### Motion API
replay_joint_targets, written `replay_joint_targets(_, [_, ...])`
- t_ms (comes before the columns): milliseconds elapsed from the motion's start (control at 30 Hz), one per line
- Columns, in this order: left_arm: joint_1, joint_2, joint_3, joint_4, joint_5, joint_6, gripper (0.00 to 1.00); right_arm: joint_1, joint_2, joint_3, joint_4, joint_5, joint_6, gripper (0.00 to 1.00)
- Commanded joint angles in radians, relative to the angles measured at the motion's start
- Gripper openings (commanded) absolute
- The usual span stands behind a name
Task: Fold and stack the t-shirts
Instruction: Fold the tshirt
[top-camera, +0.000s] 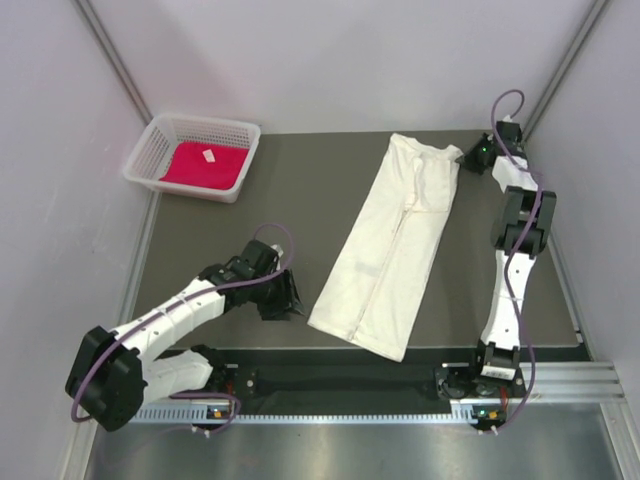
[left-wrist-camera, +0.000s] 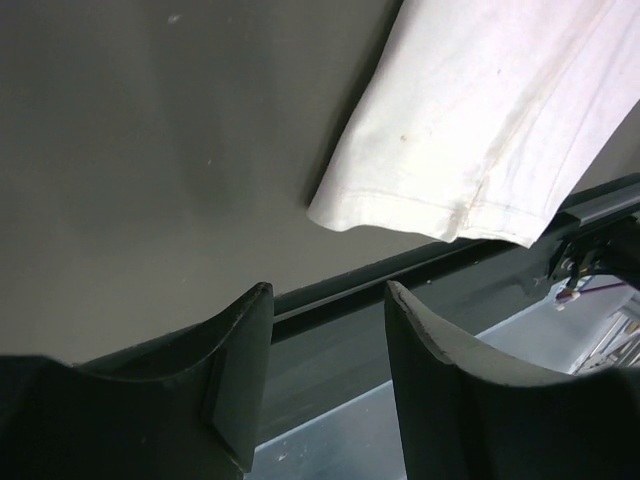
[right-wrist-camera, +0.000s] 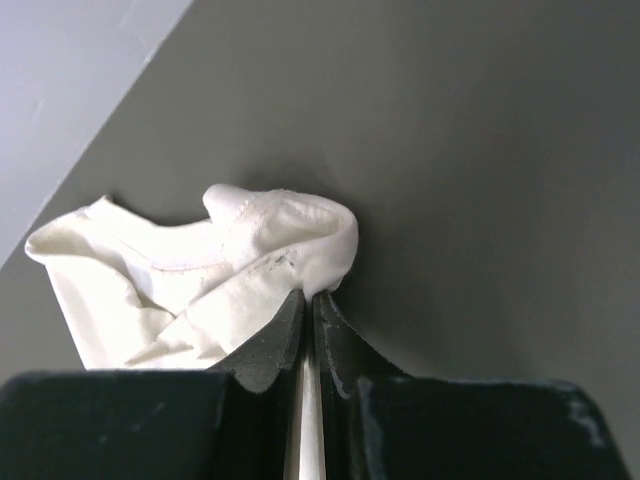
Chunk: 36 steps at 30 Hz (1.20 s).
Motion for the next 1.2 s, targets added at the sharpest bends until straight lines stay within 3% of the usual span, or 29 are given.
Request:
replay_joint_targets(0, [-0.004, -0.007, 0.000, 0.094, -0.024, -0.031, 0.54, 0.039, 0.048, 0.059, 0.069, 0.049, 0.039, 0.03])
replay_joint_targets(100, [-0.004, 0.002, -0.021, 0.173, -0.011, -0.062, 0.54, 0.057, 0.088, 0.098, 0.150, 0.032, 0.084, 0.03])
replay_joint_targets(233, [-0.007, 0.043, -0.051, 0.291, 0.021, -0.091, 0.56, 0.100, 0.171, 0.248, 0.140, 0.011, 0.084, 0.05])
replay_joint_targets(367, [-0.008, 0.134, -0.011, 0.292, 0.029, -0.043, 0.56, 0.108, 0.107, 0.182, 0.134, 0.061, 0.100, 0.13])
replay_joint_targets(633, [-0.014, 0.297, 0.046, 0.334, 0.096, 0.015, 0.56, 0.065, -0.002, 0.164, -0.041, 0.073, 0.013, 0.47])
replay_joint_targets(1000, [-0.039, 0.399, 0.077, 0.407, 0.156, 0.056, 0.54, -0.078, -0.369, -0.253, -0.096, 0.104, -0.071, 0.57])
replay_joint_targets(1167, [-0.044, 0.481, 0.086, 0.423, 0.183, 0.084, 0.40, -0.079, -0.536, -0.503, -0.040, 0.048, -0.085, 0.55])
